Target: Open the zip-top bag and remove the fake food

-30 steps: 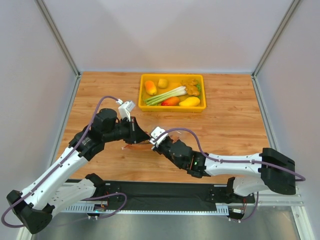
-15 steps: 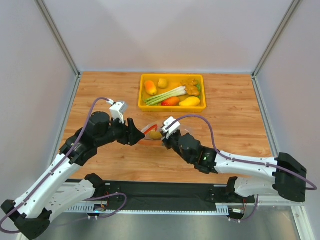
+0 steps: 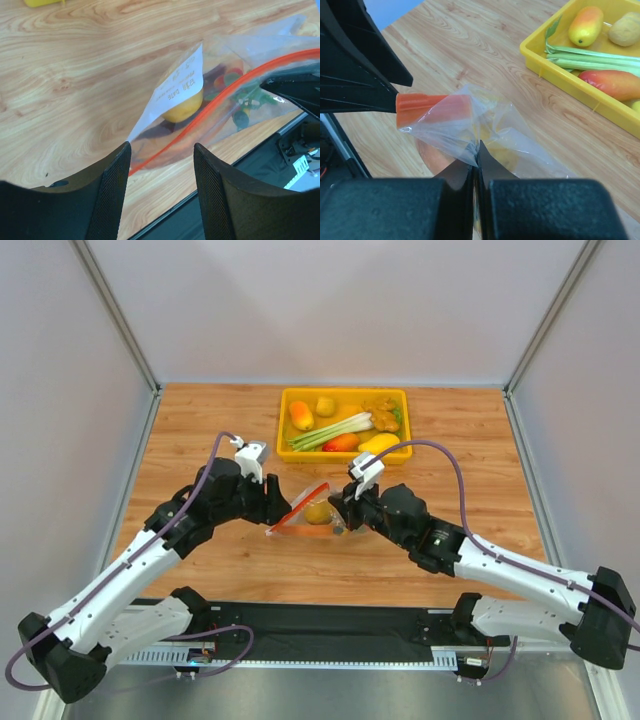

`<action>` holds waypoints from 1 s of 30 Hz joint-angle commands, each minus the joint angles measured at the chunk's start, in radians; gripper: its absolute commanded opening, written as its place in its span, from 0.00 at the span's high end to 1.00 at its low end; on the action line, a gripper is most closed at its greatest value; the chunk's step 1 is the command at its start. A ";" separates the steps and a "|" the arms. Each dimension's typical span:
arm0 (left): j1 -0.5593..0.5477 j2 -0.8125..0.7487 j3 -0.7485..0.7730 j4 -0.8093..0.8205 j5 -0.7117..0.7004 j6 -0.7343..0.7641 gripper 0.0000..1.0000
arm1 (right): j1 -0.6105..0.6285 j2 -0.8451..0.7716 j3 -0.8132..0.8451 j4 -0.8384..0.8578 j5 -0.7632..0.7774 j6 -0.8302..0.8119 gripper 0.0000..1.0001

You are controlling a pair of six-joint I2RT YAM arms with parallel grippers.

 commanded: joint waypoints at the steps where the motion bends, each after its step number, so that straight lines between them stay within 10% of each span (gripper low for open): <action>1: -0.006 0.012 -0.002 0.096 0.056 0.039 0.40 | -0.023 -0.036 0.058 -0.027 -0.106 0.045 1.00; 19: -0.090 0.103 -0.055 0.162 0.124 0.055 0.48 | -0.155 -0.021 0.058 -0.024 -0.310 0.194 1.00; 26: -0.121 0.141 -0.038 0.143 0.105 0.078 0.95 | -0.175 -0.012 0.072 -0.053 -0.314 0.217 1.00; 30: -0.122 0.130 0.022 0.068 0.107 0.122 1.00 | -0.181 -0.019 0.090 -0.142 -0.305 0.183 0.92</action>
